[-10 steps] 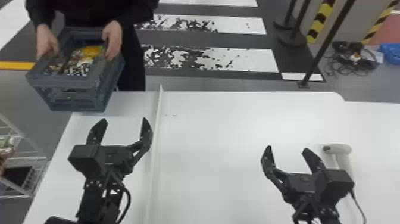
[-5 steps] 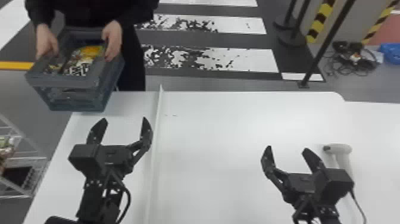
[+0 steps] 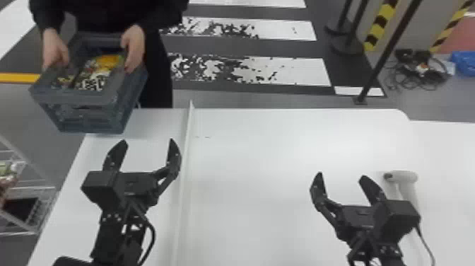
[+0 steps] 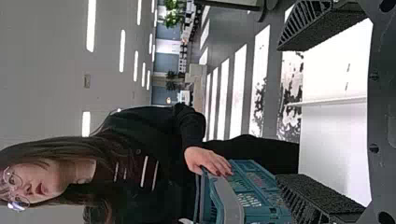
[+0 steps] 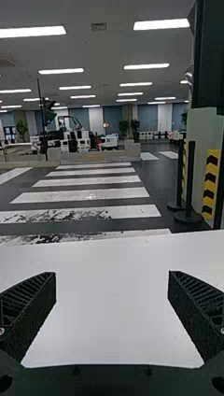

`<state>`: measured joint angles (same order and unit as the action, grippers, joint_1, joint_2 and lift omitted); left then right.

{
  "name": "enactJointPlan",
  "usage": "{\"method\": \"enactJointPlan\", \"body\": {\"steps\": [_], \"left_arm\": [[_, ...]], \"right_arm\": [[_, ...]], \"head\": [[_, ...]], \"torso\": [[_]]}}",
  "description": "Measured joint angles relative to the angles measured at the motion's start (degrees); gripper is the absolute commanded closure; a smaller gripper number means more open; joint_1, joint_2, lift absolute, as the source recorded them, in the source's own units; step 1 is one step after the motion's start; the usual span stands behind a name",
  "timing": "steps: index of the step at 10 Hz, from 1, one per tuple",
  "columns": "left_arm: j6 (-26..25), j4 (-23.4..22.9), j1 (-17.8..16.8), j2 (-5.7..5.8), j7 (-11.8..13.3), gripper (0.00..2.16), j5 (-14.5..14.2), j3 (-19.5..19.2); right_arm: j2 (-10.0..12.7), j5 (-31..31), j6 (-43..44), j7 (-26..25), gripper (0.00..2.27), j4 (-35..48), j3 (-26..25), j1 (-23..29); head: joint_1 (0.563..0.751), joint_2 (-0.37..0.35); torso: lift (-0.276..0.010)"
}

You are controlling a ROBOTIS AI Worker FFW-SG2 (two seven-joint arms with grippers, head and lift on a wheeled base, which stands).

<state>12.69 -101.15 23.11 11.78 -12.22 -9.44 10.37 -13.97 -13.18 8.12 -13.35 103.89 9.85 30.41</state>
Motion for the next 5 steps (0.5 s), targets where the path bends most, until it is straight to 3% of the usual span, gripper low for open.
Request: {"method": "enactJointPlan", "body": {"steps": [5], "left_arm": [[0.0,0.2,0.0,0.0,0.0,0.0,0.0,0.0]], "right_arm": [[-0.1,-0.2,2.1,0.4,0.01,-0.4,0.1,0.2]], "head": [[0.695,-0.018]], "torso": [[-0.029]]}}
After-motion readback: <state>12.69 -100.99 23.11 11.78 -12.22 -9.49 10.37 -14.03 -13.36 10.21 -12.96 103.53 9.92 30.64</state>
